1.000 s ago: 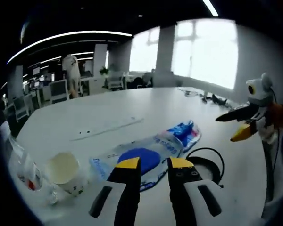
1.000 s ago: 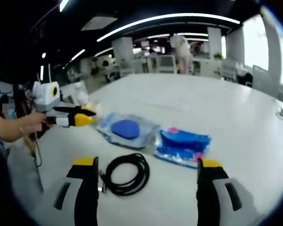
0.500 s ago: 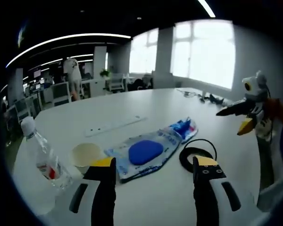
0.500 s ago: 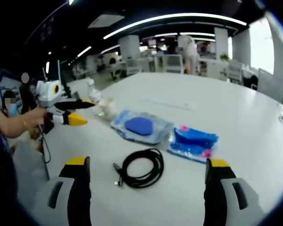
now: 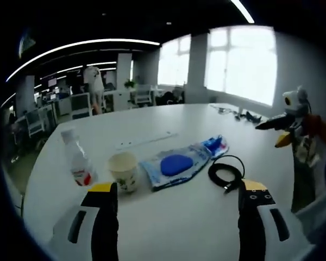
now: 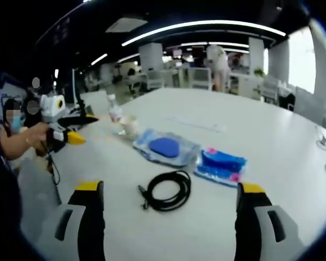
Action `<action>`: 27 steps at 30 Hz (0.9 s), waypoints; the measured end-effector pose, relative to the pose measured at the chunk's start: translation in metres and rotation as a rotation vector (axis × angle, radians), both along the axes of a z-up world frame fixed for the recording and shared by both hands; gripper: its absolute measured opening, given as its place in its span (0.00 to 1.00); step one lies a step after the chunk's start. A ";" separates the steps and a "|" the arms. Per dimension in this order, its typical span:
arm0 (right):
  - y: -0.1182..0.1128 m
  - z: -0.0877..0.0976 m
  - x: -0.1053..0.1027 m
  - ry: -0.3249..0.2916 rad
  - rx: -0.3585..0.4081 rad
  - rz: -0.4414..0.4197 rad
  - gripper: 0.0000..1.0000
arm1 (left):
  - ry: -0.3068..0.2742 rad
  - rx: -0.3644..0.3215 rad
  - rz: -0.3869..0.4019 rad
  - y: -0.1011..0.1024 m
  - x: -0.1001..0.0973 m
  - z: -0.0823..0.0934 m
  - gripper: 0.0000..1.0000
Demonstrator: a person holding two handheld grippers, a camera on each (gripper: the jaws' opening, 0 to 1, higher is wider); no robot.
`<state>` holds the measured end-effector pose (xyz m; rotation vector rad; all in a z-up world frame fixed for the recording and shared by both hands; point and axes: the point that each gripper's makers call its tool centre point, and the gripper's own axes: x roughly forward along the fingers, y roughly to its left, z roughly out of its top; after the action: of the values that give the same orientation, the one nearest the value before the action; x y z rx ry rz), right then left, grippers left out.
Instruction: Arrange the tabletop items into an orderly group along one side of the table until the central work area is clear of visible clutter.
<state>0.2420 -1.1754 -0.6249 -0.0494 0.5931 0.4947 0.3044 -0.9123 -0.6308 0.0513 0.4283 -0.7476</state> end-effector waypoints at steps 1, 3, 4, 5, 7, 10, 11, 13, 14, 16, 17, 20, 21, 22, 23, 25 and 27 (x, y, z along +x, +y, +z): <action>-0.001 0.000 -0.001 0.002 -0.006 -0.001 1.00 | 0.002 0.000 0.006 0.004 -0.003 0.001 0.93; -0.002 0.000 -0.005 0.002 -0.011 -0.001 1.00 | 0.003 0.011 0.013 0.009 -0.006 0.001 0.96; -0.003 0.000 -0.007 0.002 -0.013 -0.003 1.00 | 0.002 0.018 0.016 0.013 -0.008 0.001 0.97; -0.004 0.001 -0.009 0.002 -0.015 -0.005 1.00 | 0.006 0.024 0.026 0.018 -0.009 0.000 0.98; -0.006 0.001 -0.013 -0.002 -0.015 -0.009 1.00 | 0.018 0.030 0.043 0.025 -0.013 0.000 1.00; -0.008 0.002 -0.018 -0.005 -0.008 -0.020 1.00 | 0.016 0.032 0.060 0.035 -0.017 0.001 1.00; -0.008 0.002 -0.020 -0.005 -0.006 -0.022 1.00 | 0.017 0.038 0.066 0.037 -0.019 0.001 1.00; -0.009 0.000 -0.025 0.000 -0.003 -0.024 1.00 | 0.029 0.051 0.076 0.042 -0.022 -0.001 1.00; -0.009 0.000 -0.027 0.001 -0.005 -0.026 1.00 | 0.027 0.055 0.081 0.046 -0.024 -0.001 1.00; -0.011 -0.001 -0.031 0.001 -0.010 -0.032 1.00 | 0.022 0.059 0.089 0.051 -0.028 0.001 1.00; -0.012 -0.001 -0.034 0.003 -0.008 -0.038 1.00 | 0.021 0.061 0.091 0.053 -0.029 0.001 1.00; -0.014 -0.001 -0.040 0.003 -0.002 -0.049 1.00 | 0.016 0.070 0.095 0.060 -0.034 0.002 1.00; -0.015 -0.001 -0.042 0.001 -0.003 -0.051 1.00 | 0.019 0.079 0.091 0.063 -0.037 0.001 1.00; -0.015 0.000 -0.044 -0.004 -0.005 -0.052 1.00 | 0.019 0.085 0.095 0.065 -0.039 0.001 1.00; -0.016 0.000 -0.045 -0.006 -0.005 -0.054 1.00 | 0.014 0.090 0.096 0.067 -0.040 0.001 1.00; -0.017 0.001 -0.049 -0.012 -0.007 -0.060 1.00 | 0.014 0.099 0.104 0.072 -0.044 0.001 1.00; -0.017 0.003 -0.052 -0.022 -0.007 -0.063 1.00 | 0.015 0.096 0.104 0.074 -0.047 0.001 1.00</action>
<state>0.1904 -1.1927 -0.6222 -0.0428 0.5733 0.4299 0.2576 -0.8382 -0.6303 0.1127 0.4775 -0.6246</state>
